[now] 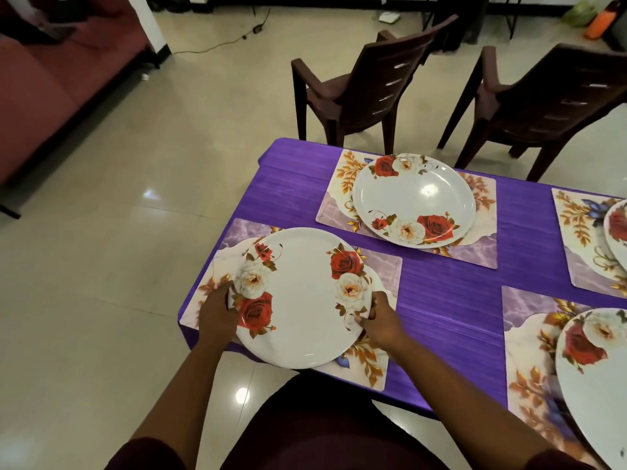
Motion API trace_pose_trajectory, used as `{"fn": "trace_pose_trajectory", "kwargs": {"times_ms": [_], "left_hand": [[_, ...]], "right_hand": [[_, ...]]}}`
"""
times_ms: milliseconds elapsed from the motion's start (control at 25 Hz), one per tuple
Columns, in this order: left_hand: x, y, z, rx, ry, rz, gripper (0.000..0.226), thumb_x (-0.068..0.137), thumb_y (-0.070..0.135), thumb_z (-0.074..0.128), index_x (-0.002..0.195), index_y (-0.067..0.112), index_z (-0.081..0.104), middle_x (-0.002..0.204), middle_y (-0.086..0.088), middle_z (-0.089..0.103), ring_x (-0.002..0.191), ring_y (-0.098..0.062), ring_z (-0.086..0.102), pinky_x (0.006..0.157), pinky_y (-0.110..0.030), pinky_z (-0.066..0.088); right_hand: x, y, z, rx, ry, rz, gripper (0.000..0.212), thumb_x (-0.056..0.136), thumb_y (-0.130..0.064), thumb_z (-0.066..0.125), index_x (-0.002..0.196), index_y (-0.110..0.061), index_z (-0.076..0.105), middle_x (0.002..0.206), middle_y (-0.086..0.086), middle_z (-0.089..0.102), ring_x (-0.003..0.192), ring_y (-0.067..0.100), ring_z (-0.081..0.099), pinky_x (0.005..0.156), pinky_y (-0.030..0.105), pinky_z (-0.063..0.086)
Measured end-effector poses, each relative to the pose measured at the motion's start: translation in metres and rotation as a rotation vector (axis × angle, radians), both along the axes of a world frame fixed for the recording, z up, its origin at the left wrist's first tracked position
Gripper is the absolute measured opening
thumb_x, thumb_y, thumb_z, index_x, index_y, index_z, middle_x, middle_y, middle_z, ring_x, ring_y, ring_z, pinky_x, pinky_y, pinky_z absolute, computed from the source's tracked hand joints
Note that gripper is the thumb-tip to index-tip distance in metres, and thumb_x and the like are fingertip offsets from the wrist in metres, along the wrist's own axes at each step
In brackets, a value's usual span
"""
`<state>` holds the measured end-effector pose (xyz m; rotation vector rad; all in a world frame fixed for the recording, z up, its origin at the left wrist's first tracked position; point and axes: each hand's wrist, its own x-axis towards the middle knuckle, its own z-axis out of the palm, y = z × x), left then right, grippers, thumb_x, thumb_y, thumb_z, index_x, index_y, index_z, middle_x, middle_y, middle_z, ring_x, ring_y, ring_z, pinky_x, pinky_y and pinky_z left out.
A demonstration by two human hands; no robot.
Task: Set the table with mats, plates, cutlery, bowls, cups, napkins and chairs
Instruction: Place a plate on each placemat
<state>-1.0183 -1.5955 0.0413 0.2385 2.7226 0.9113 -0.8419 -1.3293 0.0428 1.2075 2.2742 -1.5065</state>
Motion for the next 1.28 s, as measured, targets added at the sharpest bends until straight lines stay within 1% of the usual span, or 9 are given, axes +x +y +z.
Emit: {"fn": "trace_pose_trajectory", "kwargs": {"times_ms": [160,320,480,600,720,840,960,1160,1280], "left_hand": [[-0.002,-0.001,-0.004,-0.056,0.019,-0.035,0.043,0.095,0.010,0.056,0.137,0.003,0.049,0.137,-0.021,0.053,0.130,-0.040,0.045,0.111,-0.054,0.034],[-0.004,-0.002,0.000,-0.146,0.004,-0.121,0.056,0.097,0.018,0.055,0.147,0.006,0.033,0.152,-0.019,0.035,0.143,-0.038,0.026,0.114,-0.051,0.024],[0.004,0.002,0.005,-0.019,-0.037,-0.105,0.072,0.097,0.018,0.054,0.154,0.010,0.010,0.160,-0.016,0.014,0.147,-0.037,0.011,0.114,-0.054,0.021],[0.001,-0.004,0.001,0.047,-0.059,-0.168,0.080,0.095,0.023,0.059,0.154,0.013,0.006,0.161,-0.013,0.012,0.148,-0.035,0.010,0.116,-0.054,0.018],[-0.023,-0.014,-0.005,0.022,-0.151,-0.140,0.089,0.089,0.032,0.066,0.154,0.015,0.008,0.159,-0.013,0.019,0.146,-0.036,0.017,0.117,-0.056,0.018],[-0.011,0.001,0.007,-0.017,0.023,-0.099,0.077,0.090,0.026,0.064,0.152,0.010,0.021,0.156,-0.020,0.024,0.144,-0.040,0.020,0.116,-0.055,0.019],[0.038,0.036,0.024,-0.051,0.305,-0.252,0.065,0.089,0.017,0.065,0.146,0.010,0.035,0.154,-0.021,0.028,0.142,-0.040,0.025,0.115,-0.056,0.022],[0.128,0.070,0.005,-0.057,0.413,-0.615,0.080,0.079,0.020,0.075,0.146,0.019,0.032,0.157,-0.016,0.023,0.145,-0.037,0.019,0.112,-0.059,0.018],[0.167,0.084,-0.008,-0.049,0.444,-0.784,0.078,0.077,0.018,0.077,0.143,0.016,0.035,0.154,-0.016,0.027,0.144,-0.037,0.021,0.109,-0.063,0.022]], "right_hand": [[0.001,-0.006,0.000,-0.011,0.012,-0.015,0.050,0.092,-0.012,0.062,0.134,-0.018,0.036,0.131,0.005,0.057,0.116,0.025,0.056,0.094,0.041,0.051],[0.000,-0.008,0.001,0.046,0.011,0.035,0.055,0.093,-0.013,0.063,0.139,-0.014,0.033,0.138,0.008,0.052,0.123,0.026,0.053,0.096,0.034,0.047],[0.008,-0.031,0.004,0.145,0.056,-0.076,0.069,0.092,-0.018,0.063,0.148,-0.015,0.023,0.147,0.010,0.037,0.133,0.028,0.041,0.103,0.037,0.040],[0.032,-0.054,0.006,0.207,0.043,-0.200,0.073,0.091,-0.016,0.064,0.150,-0.017,0.020,0.143,0.012,0.031,0.130,0.029,0.039,0.103,0.039,0.040],[0.063,-0.065,0.008,0.292,0.026,-0.134,0.071,0.092,-0.018,0.062,0.150,-0.017,0.020,0.145,0.010,0.032,0.133,0.028,0.036,0.105,0.037,0.038],[0.095,-0.066,0.013,0.343,0.006,-0.006,0.072,0.094,-0.022,0.060,0.152,-0.020,0.017,0.152,0.006,0.025,0.140,0.026,0.030,0.109,0.036,0.035],[0.124,-0.065,0.020,0.473,-0.054,-0.068,0.074,0.094,-0.031,0.060,0.153,-0.023,0.016,0.157,0.006,0.022,0.144,0.027,0.026,0.115,0.042,0.031],[0.181,-0.075,0.031,0.841,-0.299,-0.001,0.068,0.098,-0.039,0.048,0.155,-0.025,0.013,0.162,0.011,0.013,0.150,0.034,0.002,0.119,0.051,0.008],[0.222,-0.080,0.040,0.961,-0.388,0.023,0.067,0.098,-0.040,0.046,0.155,-0.026,0.014,0.163,0.011,0.008,0.149,0.037,-0.003,0.115,0.055,-0.004]]}}
